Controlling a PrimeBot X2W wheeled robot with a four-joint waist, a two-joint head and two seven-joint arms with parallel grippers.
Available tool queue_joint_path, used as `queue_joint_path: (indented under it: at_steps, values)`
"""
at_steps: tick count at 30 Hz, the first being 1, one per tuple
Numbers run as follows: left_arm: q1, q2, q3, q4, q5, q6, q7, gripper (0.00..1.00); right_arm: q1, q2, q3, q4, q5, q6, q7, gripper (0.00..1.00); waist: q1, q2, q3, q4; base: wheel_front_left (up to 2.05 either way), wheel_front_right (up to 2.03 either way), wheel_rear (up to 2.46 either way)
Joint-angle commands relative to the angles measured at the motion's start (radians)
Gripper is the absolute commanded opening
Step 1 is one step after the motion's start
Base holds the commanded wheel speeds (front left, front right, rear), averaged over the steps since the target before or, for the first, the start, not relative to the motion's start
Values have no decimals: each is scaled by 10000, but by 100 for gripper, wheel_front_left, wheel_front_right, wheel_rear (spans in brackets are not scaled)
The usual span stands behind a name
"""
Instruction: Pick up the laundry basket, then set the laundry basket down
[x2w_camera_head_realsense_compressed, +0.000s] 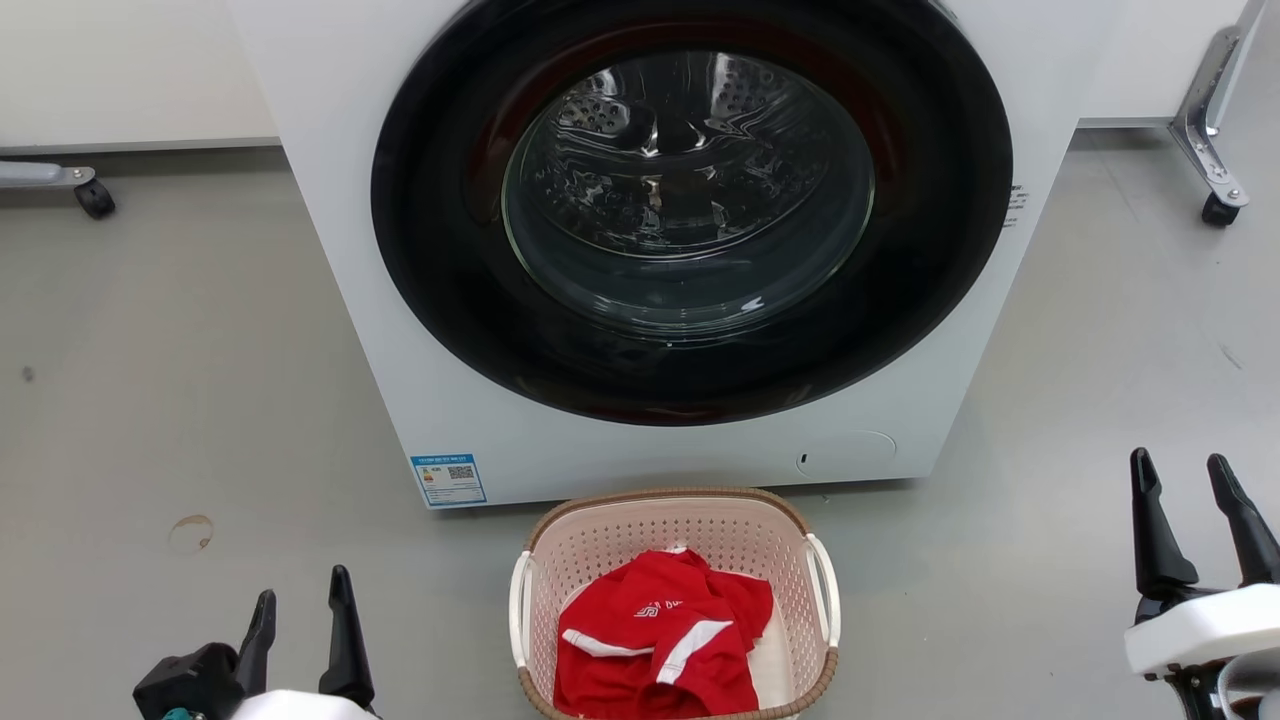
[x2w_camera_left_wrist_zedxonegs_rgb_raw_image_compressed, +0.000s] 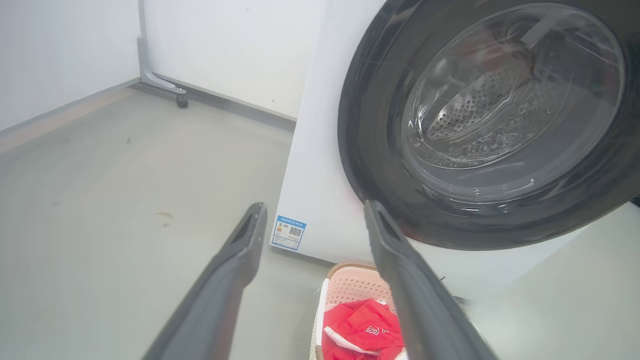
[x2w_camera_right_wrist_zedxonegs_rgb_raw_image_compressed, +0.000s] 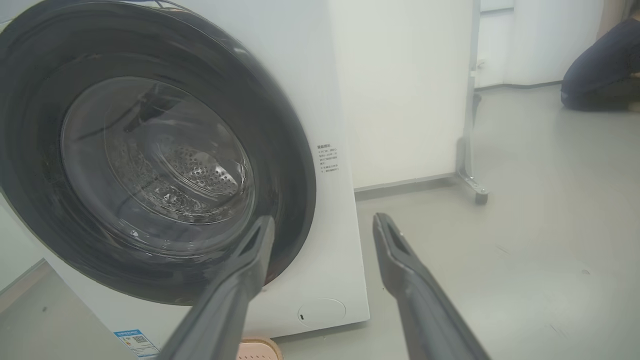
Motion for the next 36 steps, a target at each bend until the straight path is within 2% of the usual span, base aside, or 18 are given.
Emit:
queue_joint_path:
  at_steps: [1,10,24,36]
  values:
    - [-167,232,162,-306,395,133,-135,100,-439,-285,213,-329,-441,40,-235,100,0,-1,-9,2,0,0,0]
    - [-187,512,-273,-365,1114,186,187,100,-436,-315,326,-410,-1378,44,-470,100,0,-1,-41,29,0,0,0]
    - [-156,960,-744,-813,2412,656,391,100,-437,-367,520,-437,-2952,50,-878,100,0,-1,-159,-1,0,0,0]
    - [-129,1065,-739,-936,2321,718,485,100,-443,-366,536,-315,-2878,50,-878,100,0,-1,-205,-7,0,0,0]
